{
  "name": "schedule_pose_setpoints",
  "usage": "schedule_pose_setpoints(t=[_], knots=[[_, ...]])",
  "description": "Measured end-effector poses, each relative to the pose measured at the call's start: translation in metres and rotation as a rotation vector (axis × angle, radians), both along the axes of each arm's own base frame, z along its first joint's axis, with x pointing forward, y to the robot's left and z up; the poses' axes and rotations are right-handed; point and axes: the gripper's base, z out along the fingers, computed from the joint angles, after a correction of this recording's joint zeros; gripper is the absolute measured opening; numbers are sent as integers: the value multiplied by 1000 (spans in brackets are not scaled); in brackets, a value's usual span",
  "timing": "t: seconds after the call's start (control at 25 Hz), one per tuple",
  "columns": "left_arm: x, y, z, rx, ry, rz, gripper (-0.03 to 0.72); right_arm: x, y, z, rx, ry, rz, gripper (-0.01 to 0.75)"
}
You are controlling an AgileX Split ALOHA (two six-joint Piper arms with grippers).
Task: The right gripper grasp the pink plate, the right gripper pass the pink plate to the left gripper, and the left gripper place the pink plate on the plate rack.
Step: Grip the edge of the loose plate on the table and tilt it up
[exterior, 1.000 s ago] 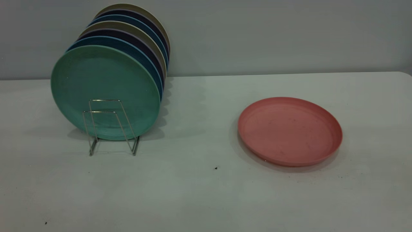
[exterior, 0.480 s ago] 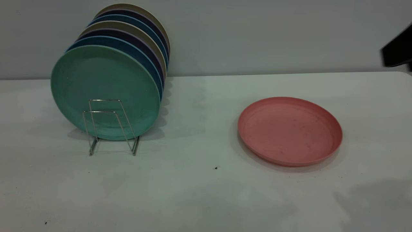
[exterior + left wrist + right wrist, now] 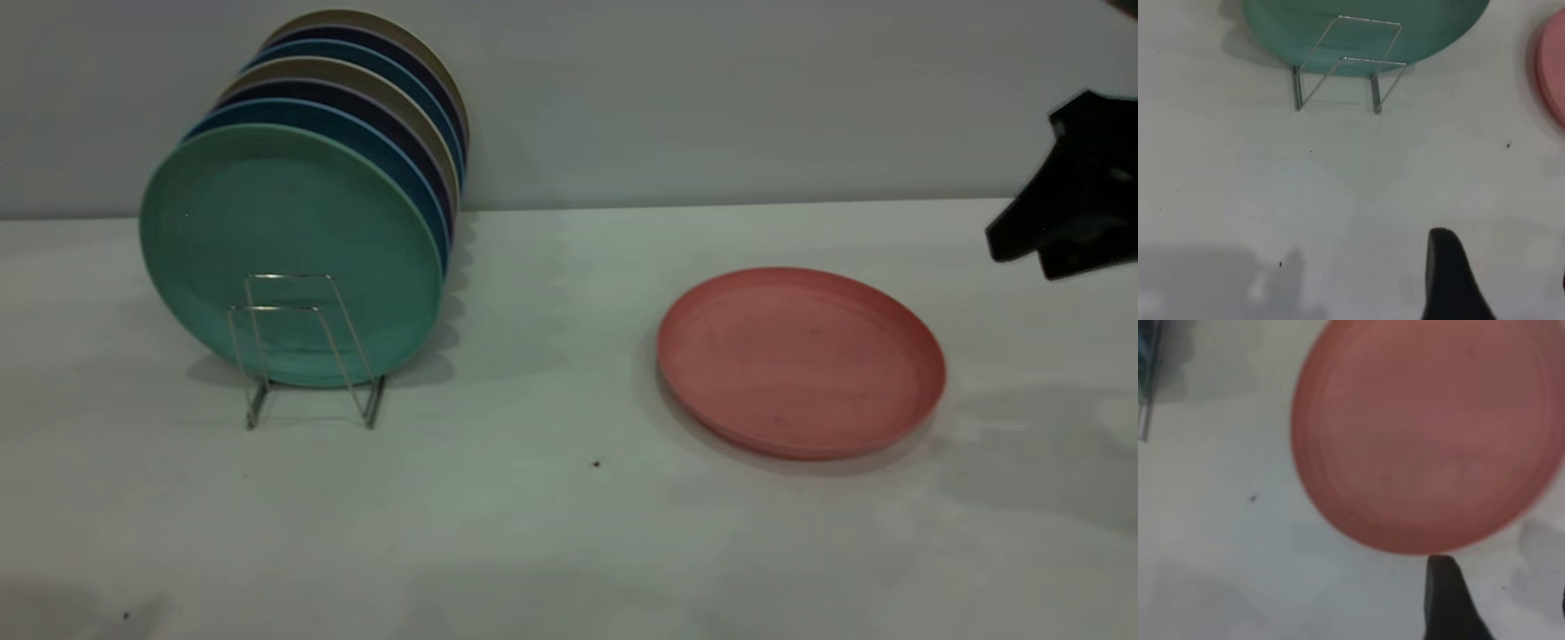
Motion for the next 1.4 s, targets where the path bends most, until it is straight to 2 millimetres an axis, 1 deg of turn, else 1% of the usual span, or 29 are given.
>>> schedule_pose_setpoints(t=[0.16, 0.36, 0.56, 0.84, 1.24, 1.4], knots=[[2, 0, -1, 0, 3, 3, 429, 17, -18, -28, 48, 64, -31, 424], [2, 1, -1, 1, -5, 8, 429, 41, -22, -64, 83, 121, -23, 424], [3, 1, -1, 1, -10, 12, 429, 58, -26, -90, 88, 140, -25, 424], [3, 1, 0, -6, -11, 15, 429, 71, -25, -110, 123, 161, -38, 424], [3, 0, 0, -7, -11, 16, 429, 78, -5, -132, 173, 191, -34, 423], [3, 0, 0, -9, -10, 15, 429, 79, -2, -135, 166, 192, -41, 389]])
